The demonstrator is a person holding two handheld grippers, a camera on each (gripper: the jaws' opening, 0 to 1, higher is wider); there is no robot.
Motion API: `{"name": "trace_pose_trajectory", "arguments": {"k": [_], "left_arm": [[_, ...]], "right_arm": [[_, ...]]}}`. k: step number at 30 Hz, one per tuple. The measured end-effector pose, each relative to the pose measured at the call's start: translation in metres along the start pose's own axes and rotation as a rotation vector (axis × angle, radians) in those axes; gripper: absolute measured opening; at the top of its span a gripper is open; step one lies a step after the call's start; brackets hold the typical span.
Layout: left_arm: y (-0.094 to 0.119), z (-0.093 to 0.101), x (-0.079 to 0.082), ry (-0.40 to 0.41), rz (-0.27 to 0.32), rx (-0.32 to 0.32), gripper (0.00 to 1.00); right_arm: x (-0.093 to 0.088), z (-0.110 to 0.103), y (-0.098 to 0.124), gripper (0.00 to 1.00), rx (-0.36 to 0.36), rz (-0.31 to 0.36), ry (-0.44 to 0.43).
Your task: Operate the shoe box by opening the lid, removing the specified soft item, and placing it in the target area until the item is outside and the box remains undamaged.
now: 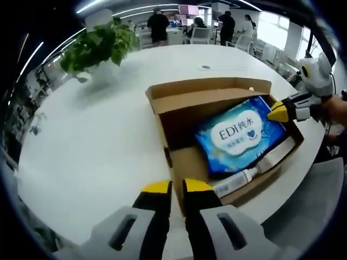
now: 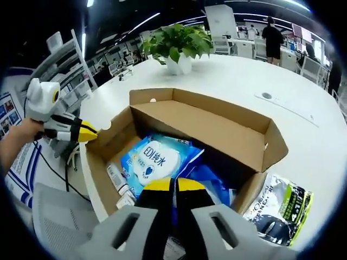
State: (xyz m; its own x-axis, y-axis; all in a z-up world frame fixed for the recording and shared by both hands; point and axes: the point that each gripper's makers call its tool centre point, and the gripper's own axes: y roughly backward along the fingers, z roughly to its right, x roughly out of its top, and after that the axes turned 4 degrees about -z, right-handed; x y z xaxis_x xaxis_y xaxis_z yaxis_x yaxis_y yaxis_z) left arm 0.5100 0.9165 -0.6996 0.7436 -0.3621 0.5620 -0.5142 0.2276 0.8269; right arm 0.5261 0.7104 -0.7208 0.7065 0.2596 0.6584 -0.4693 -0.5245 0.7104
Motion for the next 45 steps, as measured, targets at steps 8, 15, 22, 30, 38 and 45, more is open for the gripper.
{"name": "trace_pose_trajectory", "arguments": {"k": [8, 15, 22, 30, 38, 45], "left_arm": [[0.002, 0.012, 0.013, -0.066, 0.015, -0.006, 0.11], [-0.018, 0.031, 0.014, -0.096, -0.011, -0.075, 0.15], [-0.044, 0.053, 0.010, -0.093, -0.065, -0.171, 0.20], [-0.065, 0.064, 0.010, -0.089, -0.115, -0.222, 0.27], [-0.080, 0.077, 0.005, -0.010, -0.185, -0.309, 0.19], [-0.084, 0.076, 0.006, 0.026, -0.188, -0.301, 0.10]], "right_arm": [[-0.006, 0.008, 0.002, 0.00, -0.009, -0.004, -0.014], [-0.011, 0.013, 0.004, 0.00, -0.012, -0.011, -0.012], [-0.014, 0.016, 0.003, 0.00, -0.019, -0.021, 0.001], [-0.016, 0.017, 0.002, 0.00, -0.024, -0.026, 0.047], [-0.019, 0.019, 0.001, 0.00, -0.025, -0.027, 0.055], [-0.019, 0.019, 0.000, 0.00, -0.019, -0.017, 0.044]]}}
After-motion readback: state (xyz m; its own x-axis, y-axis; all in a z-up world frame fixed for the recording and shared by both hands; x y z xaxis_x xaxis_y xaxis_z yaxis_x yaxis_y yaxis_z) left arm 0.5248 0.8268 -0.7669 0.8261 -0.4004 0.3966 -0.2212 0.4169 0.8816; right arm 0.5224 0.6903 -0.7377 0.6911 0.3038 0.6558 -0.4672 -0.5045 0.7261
